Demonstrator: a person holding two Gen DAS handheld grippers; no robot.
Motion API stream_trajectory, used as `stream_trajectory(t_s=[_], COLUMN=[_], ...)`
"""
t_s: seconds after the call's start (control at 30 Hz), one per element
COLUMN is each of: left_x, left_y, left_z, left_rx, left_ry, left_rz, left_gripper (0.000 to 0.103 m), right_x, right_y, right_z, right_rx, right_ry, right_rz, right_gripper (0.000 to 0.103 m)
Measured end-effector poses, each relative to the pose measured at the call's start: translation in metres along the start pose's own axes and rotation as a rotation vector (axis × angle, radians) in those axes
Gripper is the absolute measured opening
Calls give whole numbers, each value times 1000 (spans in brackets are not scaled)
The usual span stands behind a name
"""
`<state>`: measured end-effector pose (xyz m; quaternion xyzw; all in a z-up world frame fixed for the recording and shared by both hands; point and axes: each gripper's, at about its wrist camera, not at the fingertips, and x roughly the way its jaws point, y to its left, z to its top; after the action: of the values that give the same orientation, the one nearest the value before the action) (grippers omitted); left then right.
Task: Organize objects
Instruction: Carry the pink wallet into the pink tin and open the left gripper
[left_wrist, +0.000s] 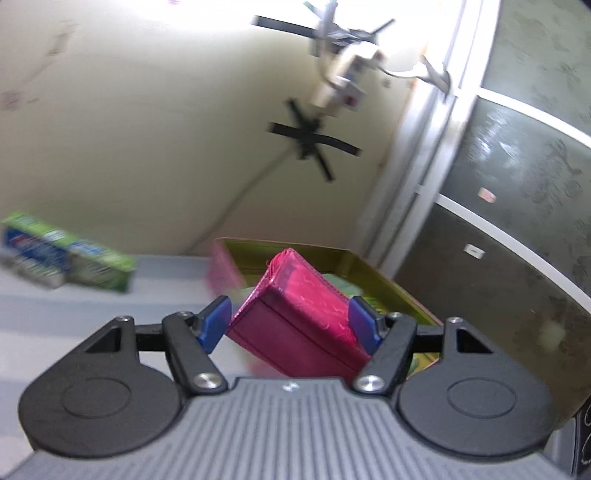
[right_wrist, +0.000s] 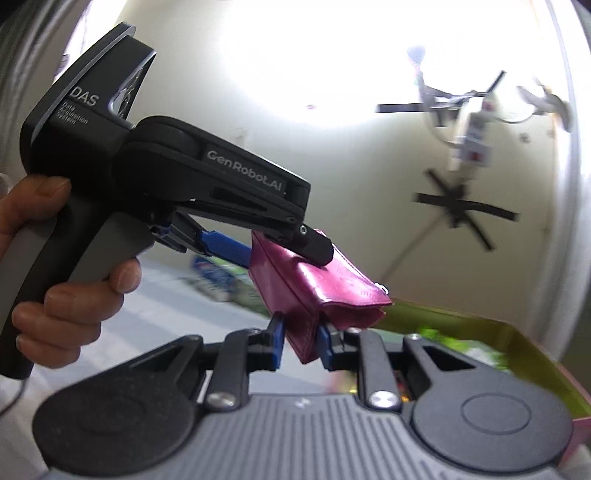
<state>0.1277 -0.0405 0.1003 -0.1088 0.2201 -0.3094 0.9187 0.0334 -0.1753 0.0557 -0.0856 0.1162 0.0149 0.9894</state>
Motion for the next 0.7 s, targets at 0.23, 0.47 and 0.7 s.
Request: stream_trajectory(t_s=[0.23, 0.47, 0.7], left_x=[63, 110, 118], left_y=[-48, -75, -68], left_z=[0, -10, -20], left_rx=[58, 165, 153], left_ry=[58, 120, 150], left_rz=[-45, -9, 44], left_gripper=[72, 77, 81], right_x=[4, 34, 49], right_y=[-62, -112, -152], right_z=[-21, -39, -47], right_rx=[65, 98, 176], right_ry=[39, 131, 171], right_rz=[-118, -288, -403], right_gripper=[19, 18, 27])
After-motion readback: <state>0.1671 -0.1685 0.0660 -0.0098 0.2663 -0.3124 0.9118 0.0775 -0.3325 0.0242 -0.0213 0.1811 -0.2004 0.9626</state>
